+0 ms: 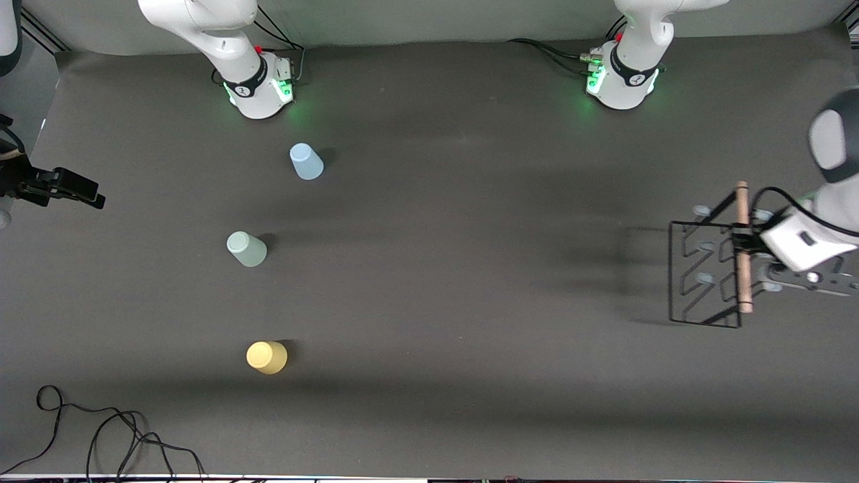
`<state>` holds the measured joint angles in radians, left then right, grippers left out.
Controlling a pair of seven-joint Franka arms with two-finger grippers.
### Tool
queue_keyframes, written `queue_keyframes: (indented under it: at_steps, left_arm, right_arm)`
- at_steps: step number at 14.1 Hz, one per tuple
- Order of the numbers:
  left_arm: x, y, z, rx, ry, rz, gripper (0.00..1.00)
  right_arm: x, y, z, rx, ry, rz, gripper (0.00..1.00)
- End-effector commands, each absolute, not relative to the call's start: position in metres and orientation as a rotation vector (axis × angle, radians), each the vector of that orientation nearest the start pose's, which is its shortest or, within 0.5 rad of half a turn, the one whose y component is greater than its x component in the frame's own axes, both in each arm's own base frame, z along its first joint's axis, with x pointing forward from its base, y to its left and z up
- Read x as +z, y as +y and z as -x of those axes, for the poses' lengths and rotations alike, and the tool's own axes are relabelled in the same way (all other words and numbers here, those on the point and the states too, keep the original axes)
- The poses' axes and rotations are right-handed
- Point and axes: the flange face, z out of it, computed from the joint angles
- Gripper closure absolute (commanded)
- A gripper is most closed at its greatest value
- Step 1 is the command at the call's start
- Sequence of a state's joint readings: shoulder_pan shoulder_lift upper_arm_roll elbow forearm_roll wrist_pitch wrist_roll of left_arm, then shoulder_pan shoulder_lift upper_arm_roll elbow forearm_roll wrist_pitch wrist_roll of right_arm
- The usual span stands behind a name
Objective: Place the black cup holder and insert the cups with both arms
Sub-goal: 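Grasp the dowel and lift the holder with the left gripper, then carry the holder toward the cups and lower it with the left gripper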
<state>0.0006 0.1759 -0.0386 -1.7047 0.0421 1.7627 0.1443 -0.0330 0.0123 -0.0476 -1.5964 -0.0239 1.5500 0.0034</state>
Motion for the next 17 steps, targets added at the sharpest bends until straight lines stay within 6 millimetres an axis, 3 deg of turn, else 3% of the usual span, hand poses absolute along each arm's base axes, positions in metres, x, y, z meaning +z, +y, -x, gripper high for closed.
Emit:
queue_keyframes:
  at_steps: [1,4,8,11,13,15,17]
  left_arm:
    - [0.479,-0.09,-0.592,0.213,0.183,3.144,1.0]
    - [0.461,-0.174,-0.58,0.233,0.22,3.13,1.0]
    - [0.458,-0.284,-0.553,0.214,0.15,3.111,1.0]
    - [0.437,-0.361,-0.521,0.236,0.108,3.085,1.0]
    - [0.429,-0.407,-0.508,0.219,0.031,3.082,1.0]
    - [0.416,-0.44,-0.492,0.228,0.015,3.068,1.0]
    - [0.41,-0.475,-0.483,0.217,-0.114,3.113,1.0]
  right_arm:
    - [0.608,-0.047,-0.553,0.097,0.101,3.145,0.0]
    - [0.607,-0.047,-0.552,0.116,0.102,3.144,0.0]
    - [0.607,-0.047,-0.552,0.116,0.104,3.144,0.0]
    - [0.607,-0.047,-0.552,0.116,0.104,3.144,0.0]
    - [0.607,-0.047,-0.552,0.116,0.104,3.144,0.0]
    - [0.608,-0.047,-0.551,0.116,0.104,3.144,0.0]
    - [0.607,-0.047,-0.552,0.116,0.104,3.144,0.0]
